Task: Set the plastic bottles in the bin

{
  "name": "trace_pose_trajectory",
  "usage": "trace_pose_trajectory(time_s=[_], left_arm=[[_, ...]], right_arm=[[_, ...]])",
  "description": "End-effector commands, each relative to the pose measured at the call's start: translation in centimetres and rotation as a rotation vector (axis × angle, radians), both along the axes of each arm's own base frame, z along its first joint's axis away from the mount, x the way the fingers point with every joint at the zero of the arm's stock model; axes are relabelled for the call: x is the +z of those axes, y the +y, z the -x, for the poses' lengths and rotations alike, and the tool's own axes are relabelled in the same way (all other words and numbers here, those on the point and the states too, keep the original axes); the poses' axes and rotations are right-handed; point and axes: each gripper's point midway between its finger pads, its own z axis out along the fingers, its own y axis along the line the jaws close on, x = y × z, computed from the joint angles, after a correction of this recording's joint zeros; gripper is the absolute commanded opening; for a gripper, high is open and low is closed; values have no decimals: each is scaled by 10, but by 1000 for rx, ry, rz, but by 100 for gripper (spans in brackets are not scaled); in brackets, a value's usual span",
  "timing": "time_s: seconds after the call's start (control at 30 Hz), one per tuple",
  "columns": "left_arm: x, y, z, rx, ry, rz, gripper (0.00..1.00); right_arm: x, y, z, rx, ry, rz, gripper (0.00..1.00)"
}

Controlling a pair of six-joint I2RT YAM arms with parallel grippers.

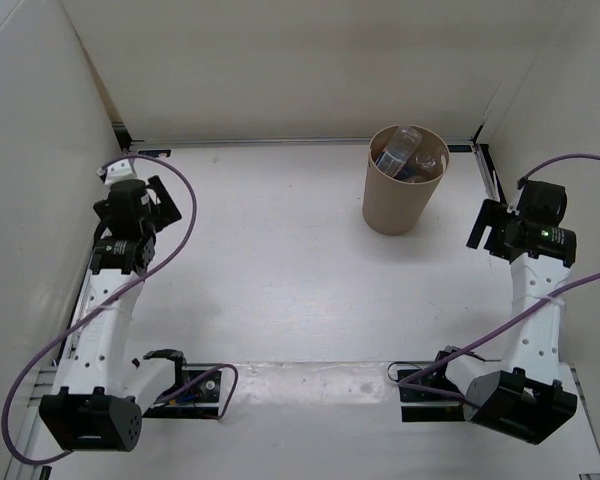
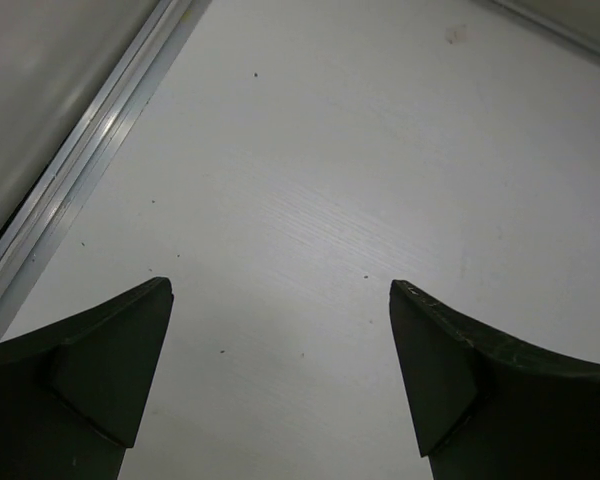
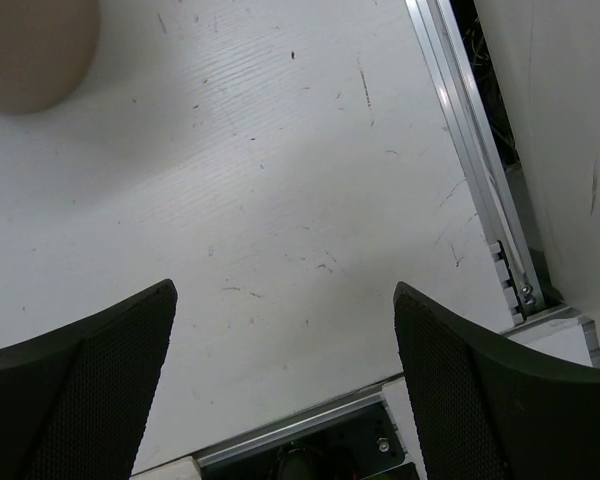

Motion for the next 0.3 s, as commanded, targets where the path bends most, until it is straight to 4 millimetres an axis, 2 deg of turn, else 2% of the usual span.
trace_pose_trajectory(time_s=[0.0, 0.07, 0.13, 0.2, 0.27], left_arm=[[29, 5, 1, 49, -146, 51, 100], [37, 13, 0, 61, -204, 44, 100], [32, 11, -3, 36, -199, 37, 100], [27, 10, -5, 32, -177, 38, 100], [28, 13, -2, 71, -178, 59, 100]], right_arm=[[3, 5, 10, -19, -7, -8, 90], [0, 7, 15, -23, -8, -4, 90], [-4, 2, 18, -38, -18, 46, 90], [-16, 6, 22, 1, 0, 93, 90], [-18, 8, 25, 31, -7, 129, 90]])
